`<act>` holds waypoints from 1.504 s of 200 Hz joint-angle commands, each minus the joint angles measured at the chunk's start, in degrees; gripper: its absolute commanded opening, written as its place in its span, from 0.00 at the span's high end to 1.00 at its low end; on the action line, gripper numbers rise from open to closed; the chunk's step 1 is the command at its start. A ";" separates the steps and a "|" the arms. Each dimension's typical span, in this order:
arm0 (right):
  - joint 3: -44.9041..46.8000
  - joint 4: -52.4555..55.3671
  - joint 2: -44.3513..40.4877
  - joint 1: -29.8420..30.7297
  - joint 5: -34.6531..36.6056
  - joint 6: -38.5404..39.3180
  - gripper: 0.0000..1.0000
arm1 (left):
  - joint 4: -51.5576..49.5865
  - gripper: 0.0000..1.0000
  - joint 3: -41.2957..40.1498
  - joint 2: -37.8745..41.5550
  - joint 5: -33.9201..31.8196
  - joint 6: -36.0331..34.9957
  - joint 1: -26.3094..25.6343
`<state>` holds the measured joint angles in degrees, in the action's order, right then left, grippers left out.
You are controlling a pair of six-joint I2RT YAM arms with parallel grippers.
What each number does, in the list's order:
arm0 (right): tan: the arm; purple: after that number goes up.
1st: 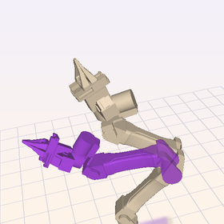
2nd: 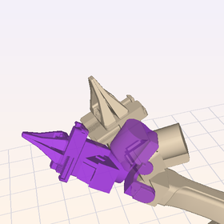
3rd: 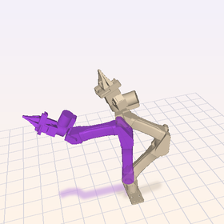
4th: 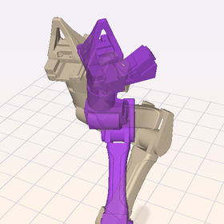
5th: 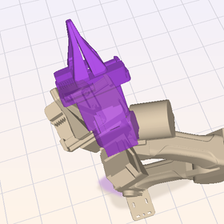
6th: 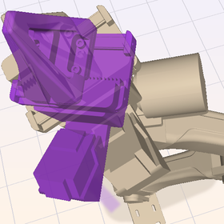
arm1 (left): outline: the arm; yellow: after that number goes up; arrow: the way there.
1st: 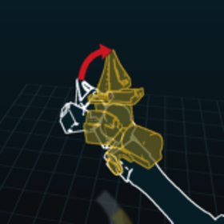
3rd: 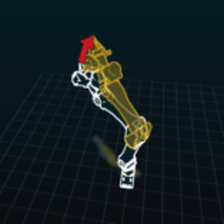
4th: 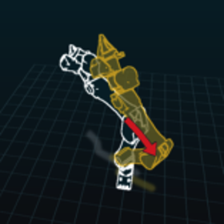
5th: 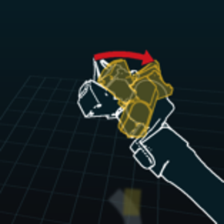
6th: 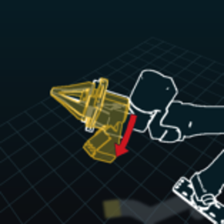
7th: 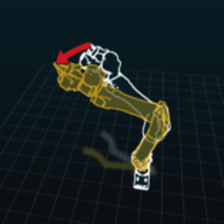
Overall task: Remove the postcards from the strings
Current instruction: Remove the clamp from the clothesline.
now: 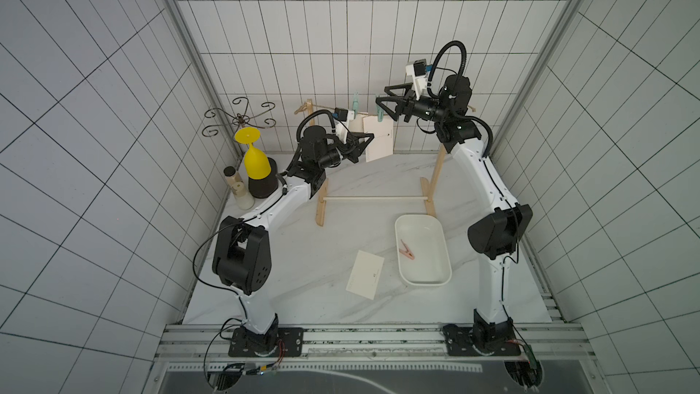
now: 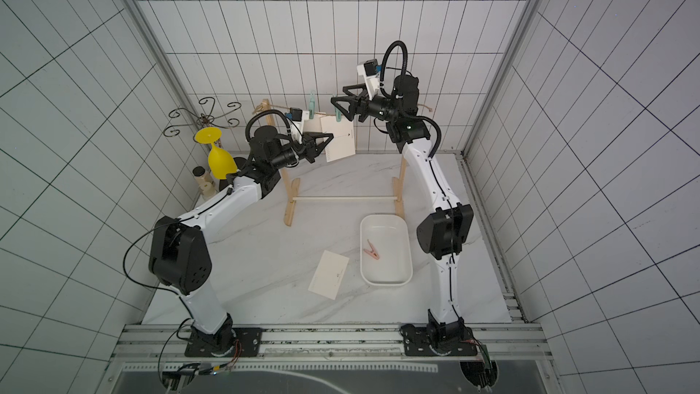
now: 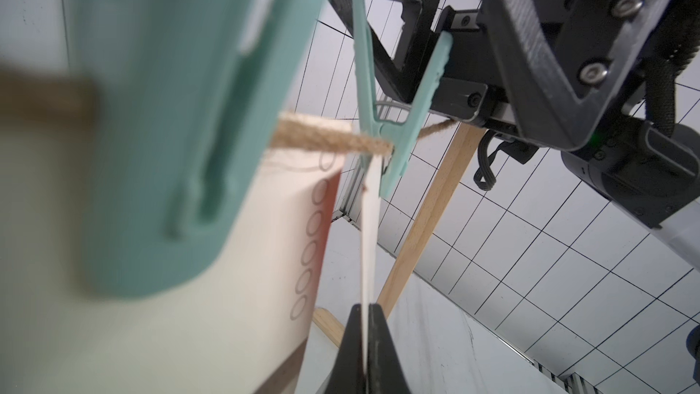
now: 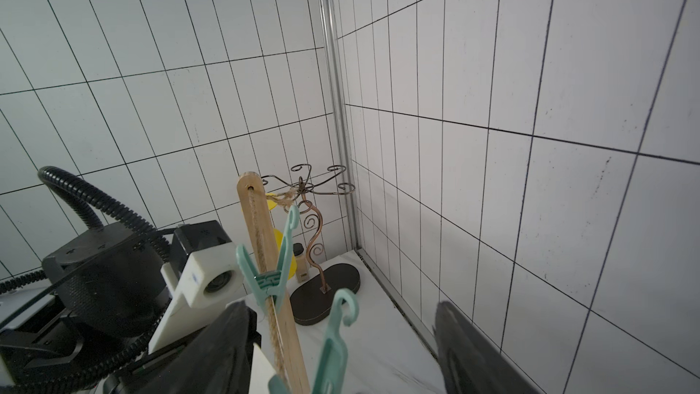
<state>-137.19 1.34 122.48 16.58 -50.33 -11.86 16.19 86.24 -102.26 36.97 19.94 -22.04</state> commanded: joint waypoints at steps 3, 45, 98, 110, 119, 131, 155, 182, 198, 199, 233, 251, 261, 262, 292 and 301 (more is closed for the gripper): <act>-0.28 2.57 0.70 0.74 -2.05 2.89 0.21 | -1.32 1.00 1.47 0.48 0.80 -0.95 0.33; 0.03 5.57 -0.03 0.99 -2.60 5.92 0.21 | -2.20 1.00 2.60 0.22 1.55 -1.01 0.60; 0.97 6.21 -0.92 1.08 -5.64 7.37 0.25 | -3.07 1.00 3.58 -0.13 3.34 -0.68 1.12; 0.98 6.21 -1.01 1.08 -6.32 7.37 0.26 | -3.50 1.00 3.94 -0.29 3.84 -0.67 1.21; 1.04 6.21 -1.01 1.00 -6.72 7.37 0.26 | -3.85 1.00 4.17 -0.38 4.27 -0.78 1.29; 1.04 6.41 -1.01 1.08 -7.29 7.37 0.26 | -4.35 1.00 4.45 -0.48 4.39 -0.81 1.30; 1.22 6.82 -0.93 1.01 -7.57 7.68 0.26 | -5.23 1.00 5.14 -0.79 5.09 -0.96 1.39; 1.31 7.14 -1.01 1.06 -8.44 7.90 0.27 | -6.05 1.00 5.86 -1.17 5.64 -1.14 1.44; 1.23 7.09 -1.08 1.15 -8.96 7.90 0.28 | -6.58 1.00 6.29 -1.45 5.96 -1.21 1.48; 1.27 7.09 -1.09 1.12 -8.93 7.90 0.28 | -6.64 1.00 6.30 -1.45 5.98 -1.22 1.48; 1.22 7.09 -1.13 1.10 -9.98 8.08 0.33 | -7.57 1.00 7.00 -1.97 6.68 -1.29 1.56; 1.22 7.09 -1.10 1.13 -10.70 8.08 0.34 | -8.01 1.00 7.17 -2.15 6.87 -1.32 1.70; 1.13 7.09 -1.10 1.13 -10.89 8.08 0.34 | -8.31 1.00 7.32 -2.31 7.22 -1.41 1.74; 1.13 7.09 -1.10 1.15 -10.91 8.08 0.34 | -8.33 1.00 7.34 -2.32 7.23 -1.45 1.74; 1.22 7.27 -1.03 1.10 -10.71 8.25 0.32 | -9.02 1.00 7.76 -2.60 7.42 -1.58 1.83; 1.14 7.31 -0.89 1.17 -10.60 8.14 0.32 | -9.28 1.00 7.89 -2.60 7.48 -1.74 1.83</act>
<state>-137.14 7.01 122.48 16.95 -59.24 -4.78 8.05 92.40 -104.14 43.62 19.35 -20.40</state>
